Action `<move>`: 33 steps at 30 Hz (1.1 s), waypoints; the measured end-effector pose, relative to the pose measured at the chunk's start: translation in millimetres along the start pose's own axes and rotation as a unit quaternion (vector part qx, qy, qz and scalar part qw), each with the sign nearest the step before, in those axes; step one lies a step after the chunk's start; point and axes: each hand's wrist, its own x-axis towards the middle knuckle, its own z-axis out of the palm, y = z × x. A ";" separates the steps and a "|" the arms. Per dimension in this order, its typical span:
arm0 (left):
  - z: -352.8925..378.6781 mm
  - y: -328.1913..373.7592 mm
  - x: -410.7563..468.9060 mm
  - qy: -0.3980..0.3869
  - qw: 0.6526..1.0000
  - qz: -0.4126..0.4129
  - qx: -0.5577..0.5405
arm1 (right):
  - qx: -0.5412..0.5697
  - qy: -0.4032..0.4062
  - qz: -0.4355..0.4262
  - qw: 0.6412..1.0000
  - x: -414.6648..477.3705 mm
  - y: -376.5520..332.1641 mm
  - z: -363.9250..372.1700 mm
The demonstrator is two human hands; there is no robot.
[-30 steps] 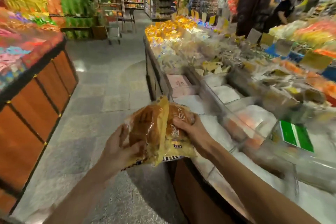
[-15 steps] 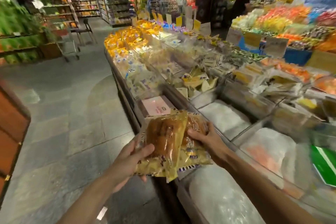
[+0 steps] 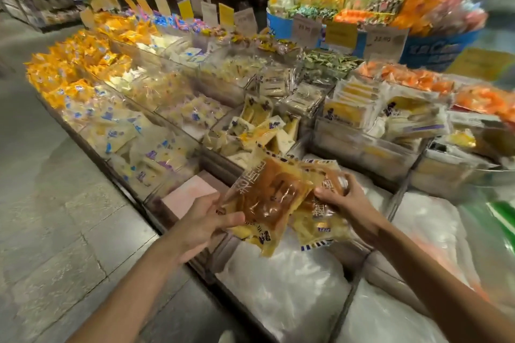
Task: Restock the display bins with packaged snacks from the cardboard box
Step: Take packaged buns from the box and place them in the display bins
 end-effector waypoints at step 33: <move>136.8 116.1 352.5 -0.270 0.673 0.264 0.636 | 0.051 0.342 0.041 0.937 23.8 17.3 -53.8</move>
